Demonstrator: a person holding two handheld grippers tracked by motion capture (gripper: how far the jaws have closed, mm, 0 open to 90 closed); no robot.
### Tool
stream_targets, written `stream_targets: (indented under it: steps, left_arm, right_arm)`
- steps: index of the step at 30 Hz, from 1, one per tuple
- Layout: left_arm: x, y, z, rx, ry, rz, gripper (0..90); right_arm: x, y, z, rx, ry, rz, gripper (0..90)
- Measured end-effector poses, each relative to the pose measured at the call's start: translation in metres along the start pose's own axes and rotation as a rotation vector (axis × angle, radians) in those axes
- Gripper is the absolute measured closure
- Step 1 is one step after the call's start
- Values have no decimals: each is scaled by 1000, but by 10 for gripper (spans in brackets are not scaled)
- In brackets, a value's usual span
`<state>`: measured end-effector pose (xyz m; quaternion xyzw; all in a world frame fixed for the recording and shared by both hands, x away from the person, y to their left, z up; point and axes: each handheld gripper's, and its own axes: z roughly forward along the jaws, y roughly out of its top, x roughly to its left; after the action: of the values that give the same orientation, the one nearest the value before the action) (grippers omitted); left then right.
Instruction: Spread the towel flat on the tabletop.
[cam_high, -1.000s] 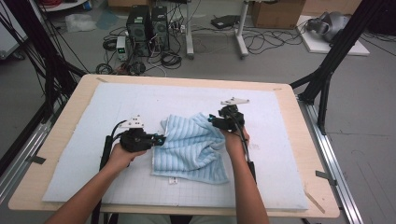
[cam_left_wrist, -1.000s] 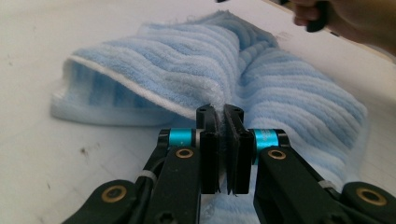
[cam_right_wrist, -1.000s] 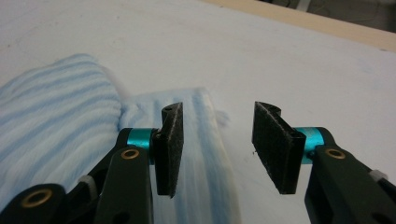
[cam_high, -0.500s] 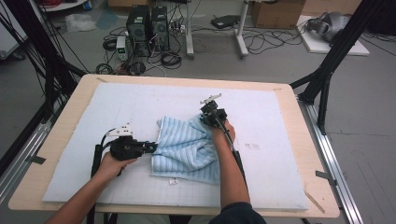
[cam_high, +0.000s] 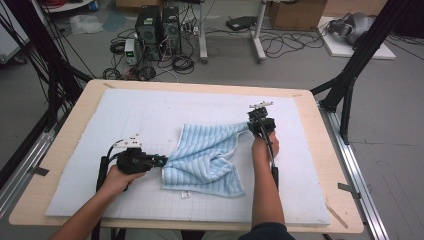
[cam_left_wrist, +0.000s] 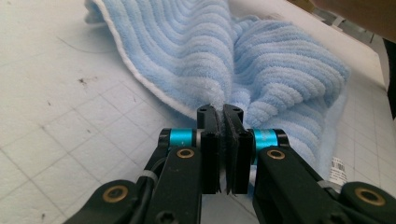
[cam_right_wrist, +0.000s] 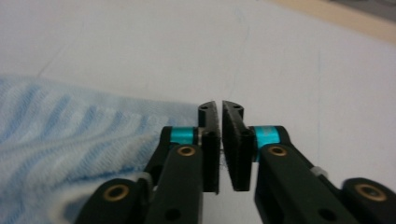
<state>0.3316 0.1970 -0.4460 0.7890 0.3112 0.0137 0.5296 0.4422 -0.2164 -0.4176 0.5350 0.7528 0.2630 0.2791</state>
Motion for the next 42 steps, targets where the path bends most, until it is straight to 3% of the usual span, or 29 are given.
stream_targets:
  steps: [1,5,7,15,20,24,29,34,37,42]
  left_arm:
    - [1,1,-1,-9,5,-10,832]
    - [10,7,-5,-61,93,-64,516]
    - [15,11,-6,-76,129,-68,453]
    - [35,40,10,-124,180,-77,424]
    - [46,58,35,-113,192,-93,424]
    - [53,73,55,-119,211,-111,424]
    - [64,86,80,-56,279,-106,427]
    - [73,86,104,10,326,-123,441]
    - [71,81,115,72,323,-84,463]
    - [62,81,120,122,339,-5,455]
  right_arm:
    - [-2,-4,-1,-7,-2,2,767]
    - [-7,-18,-9,-75,50,20,675]
    - [-7,-25,-15,-107,71,16,628]
    - [-3,-46,-44,-174,138,-14,547]
    - [3,-59,-59,-197,170,-45,536]
    - [4,-68,-62,-197,178,-58,514]
    - [3,-69,-64,-210,193,-46,512]
    - [4,-69,-62,-206,205,-54,505]
    - [4,-69,-62,-205,211,-47,498]
    - [0,-70,-63,-215,219,-31,494]
